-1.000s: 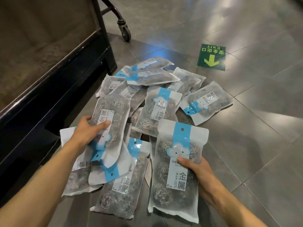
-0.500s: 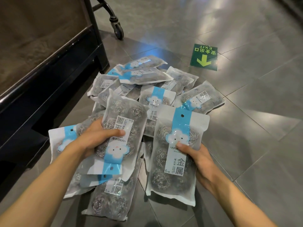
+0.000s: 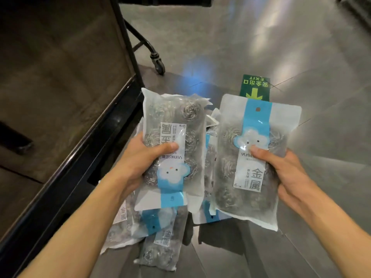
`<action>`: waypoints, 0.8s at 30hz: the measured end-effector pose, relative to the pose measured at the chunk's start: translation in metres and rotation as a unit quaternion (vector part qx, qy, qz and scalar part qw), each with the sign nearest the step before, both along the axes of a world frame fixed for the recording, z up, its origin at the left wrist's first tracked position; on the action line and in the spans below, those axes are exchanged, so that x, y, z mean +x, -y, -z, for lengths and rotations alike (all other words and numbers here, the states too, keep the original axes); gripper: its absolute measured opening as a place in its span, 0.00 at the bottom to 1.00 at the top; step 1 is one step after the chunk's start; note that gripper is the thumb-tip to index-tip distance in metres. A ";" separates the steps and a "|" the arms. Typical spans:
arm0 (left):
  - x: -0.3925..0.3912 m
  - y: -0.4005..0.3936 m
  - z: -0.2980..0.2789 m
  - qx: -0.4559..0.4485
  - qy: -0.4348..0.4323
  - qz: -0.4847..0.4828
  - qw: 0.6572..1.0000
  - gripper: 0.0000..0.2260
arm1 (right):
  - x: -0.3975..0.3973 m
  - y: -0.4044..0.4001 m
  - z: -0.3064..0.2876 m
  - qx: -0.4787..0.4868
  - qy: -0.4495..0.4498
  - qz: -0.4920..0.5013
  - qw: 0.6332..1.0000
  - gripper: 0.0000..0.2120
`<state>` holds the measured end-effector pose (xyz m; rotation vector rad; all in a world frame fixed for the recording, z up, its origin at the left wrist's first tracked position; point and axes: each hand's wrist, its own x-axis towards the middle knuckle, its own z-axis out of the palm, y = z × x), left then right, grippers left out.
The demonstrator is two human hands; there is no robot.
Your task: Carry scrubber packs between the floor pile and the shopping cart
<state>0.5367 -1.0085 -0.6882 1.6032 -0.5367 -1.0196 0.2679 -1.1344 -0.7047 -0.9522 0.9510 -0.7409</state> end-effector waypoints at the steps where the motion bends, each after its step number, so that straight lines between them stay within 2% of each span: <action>1: -0.003 0.000 -0.030 -0.003 0.002 0.007 1.000 0.16 | -0.002 0.000 -0.030 -0.007 -0.002 -0.001 1.000 0.19; 5: -0.016 -0.004 -0.175 -0.023 -0.006 0.031 0.999 0.15 | -0.018 -0.004 -0.173 -0.021 -0.024 -0.008 0.999 0.20; 8: -0.022 -0.007 -0.315 -0.040 -0.022 0.039 0.998 0.19 | -0.031 -0.007 -0.311 -0.029 -0.030 -0.001 0.999 0.23; 11: -0.029 -0.011 -0.469 -0.068 0.007 0.055 0.996 0.22 | -0.046 -0.012 -0.459 -0.059 -0.039 -0.005 0.997 0.29; 13: -0.036 -0.014 -0.564 -0.101 0.031 0.068 0.992 0.19 | -0.059 -0.016 -0.550 -0.079 -0.034 -0.010 0.996 0.24; 15: -0.045 -0.018 -0.646 -0.137 0.054 0.069 0.987 0.14 | -0.068 -0.024 -0.630 -0.102 -0.023 -0.015 0.994 0.13; 17: -0.057 -0.023 -0.709 -0.167 0.073 0.072 0.981 0.13 | -0.074 -0.034 -0.695 -0.128 -0.022 -0.019 0.991 0.08; 21: -0.075 -0.030 -0.799 -0.208 0.087 0.076 0.971 0.13 | -0.081 -0.052 -0.797 -0.189 0.004 -0.008 0.982 0.17; 24: -0.076 -0.036 -0.833 -0.226 0.098 0.077 0.966 0.16 | -0.087 -0.063 -0.843 -0.226 0.024 0.002 0.974 0.16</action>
